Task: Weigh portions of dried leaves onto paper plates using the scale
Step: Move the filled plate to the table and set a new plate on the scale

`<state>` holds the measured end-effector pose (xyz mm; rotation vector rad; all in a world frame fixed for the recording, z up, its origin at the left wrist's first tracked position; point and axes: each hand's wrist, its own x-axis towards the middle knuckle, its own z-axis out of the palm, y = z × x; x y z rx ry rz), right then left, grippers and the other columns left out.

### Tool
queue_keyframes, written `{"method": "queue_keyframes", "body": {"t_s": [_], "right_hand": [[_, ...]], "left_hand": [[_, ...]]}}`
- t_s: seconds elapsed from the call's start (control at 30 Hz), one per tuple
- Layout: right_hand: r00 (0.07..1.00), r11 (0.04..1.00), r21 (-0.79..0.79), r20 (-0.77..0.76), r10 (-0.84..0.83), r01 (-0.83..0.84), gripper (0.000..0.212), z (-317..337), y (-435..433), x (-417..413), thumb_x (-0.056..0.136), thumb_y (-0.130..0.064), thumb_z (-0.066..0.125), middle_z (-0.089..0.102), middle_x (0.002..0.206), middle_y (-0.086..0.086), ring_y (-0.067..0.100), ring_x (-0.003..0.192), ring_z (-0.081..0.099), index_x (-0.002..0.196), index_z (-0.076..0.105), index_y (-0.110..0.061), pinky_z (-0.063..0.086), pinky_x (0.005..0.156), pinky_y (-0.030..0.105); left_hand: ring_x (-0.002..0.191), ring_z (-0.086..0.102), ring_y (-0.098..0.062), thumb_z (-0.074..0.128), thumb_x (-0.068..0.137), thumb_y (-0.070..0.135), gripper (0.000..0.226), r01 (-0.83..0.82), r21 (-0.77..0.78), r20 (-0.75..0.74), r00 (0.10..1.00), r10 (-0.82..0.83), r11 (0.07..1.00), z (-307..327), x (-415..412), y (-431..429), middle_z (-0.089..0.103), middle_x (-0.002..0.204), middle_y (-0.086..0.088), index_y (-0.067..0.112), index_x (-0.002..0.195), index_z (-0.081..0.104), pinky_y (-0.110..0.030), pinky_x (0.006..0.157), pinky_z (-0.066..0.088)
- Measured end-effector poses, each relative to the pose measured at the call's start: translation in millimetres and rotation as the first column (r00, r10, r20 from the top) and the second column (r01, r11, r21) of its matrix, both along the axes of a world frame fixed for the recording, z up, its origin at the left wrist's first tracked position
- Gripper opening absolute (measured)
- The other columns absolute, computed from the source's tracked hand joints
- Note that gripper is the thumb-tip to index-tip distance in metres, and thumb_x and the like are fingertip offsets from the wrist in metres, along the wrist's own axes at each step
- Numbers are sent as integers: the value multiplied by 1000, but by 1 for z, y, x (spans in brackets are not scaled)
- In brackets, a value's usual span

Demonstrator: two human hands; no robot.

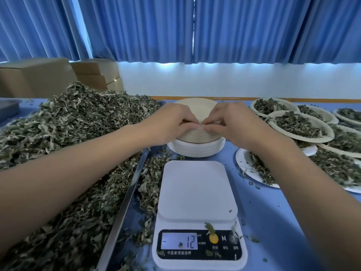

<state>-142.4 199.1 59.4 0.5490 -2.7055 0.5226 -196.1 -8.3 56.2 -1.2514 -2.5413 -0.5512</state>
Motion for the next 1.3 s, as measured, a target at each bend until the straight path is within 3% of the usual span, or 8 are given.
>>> {"method": "queue_keyframes", "body": {"t_s": [0.17,0.33,0.53,0.7,0.8,1.07,1.2,1.3], "right_hand": [[999,998,62,-29,37,-35,16,-3,3,-5,98,-23,67,69,103,-2,21,90,63,100,83,-23,50,80,40],[998,995,82,-37,60,-56,16,-3,5,-6,98,-21,67,71,102,0,25,87,64,98,83,-19,51,81,45],[998,998,35,-27,50,-49,17,-4,4,-5,99,-23,66,71,106,-1,23,89,64,106,82,-21,50,82,44],[998,998,53,-30,48,-46,18,-6,4,-5,99,-26,65,69,103,-1,22,88,61,102,81,-19,51,81,46],[998,996,69,-23,56,-54,16,-6,5,-6,98,-29,66,68,100,-3,21,88,61,99,80,-20,51,80,47],[995,995,45,-46,92,-89,13,-5,6,-7,96,-24,71,71,100,-4,19,85,60,102,82,-22,51,81,44],[992,991,86,-56,110,-105,15,-4,6,-7,97,-25,69,72,102,-1,24,89,63,103,82,-21,51,82,44],[992,985,144,-76,106,-94,18,-4,5,-7,99,-26,65,71,100,2,28,90,63,100,82,-18,51,79,46]], "left_hand": [[92,65,-16,67,97,21,16,75,-36,-15,997,-76,997,7,-4,-3,75,98,1,18,106,80,-39,89,48],[92,65,-19,65,98,23,17,89,-113,-42,995,-94,990,11,-4,-1,74,98,0,18,107,79,-40,89,47],[88,58,-10,65,97,25,17,72,-122,-16,997,-75,990,12,-8,1,69,93,9,19,107,78,-23,79,35],[93,60,-19,58,101,26,19,66,-226,-56,995,-81,972,13,-7,3,70,99,1,17,108,74,-33,85,42],[94,61,-22,57,101,23,20,68,-211,-65,994,-84,975,12,-6,1,70,100,-1,15,108,74,-38,90,45],[95,62,-12,70,94,22,17,71,-184,-4,997,-73,980,19,-5,-3,68,100,4,16,109,75,-27,88,45],[98,62,-14,69,94,21,17,62,-170,7,998,-62,983,20,-6,-3,70,104,2,16,109,77,-17,81,41],[100,62,-14,68,95,21,18,68,-168,15,998,-67,983,20,-5,-5,70,106,2,17,111,77,-23,86,45]]}}
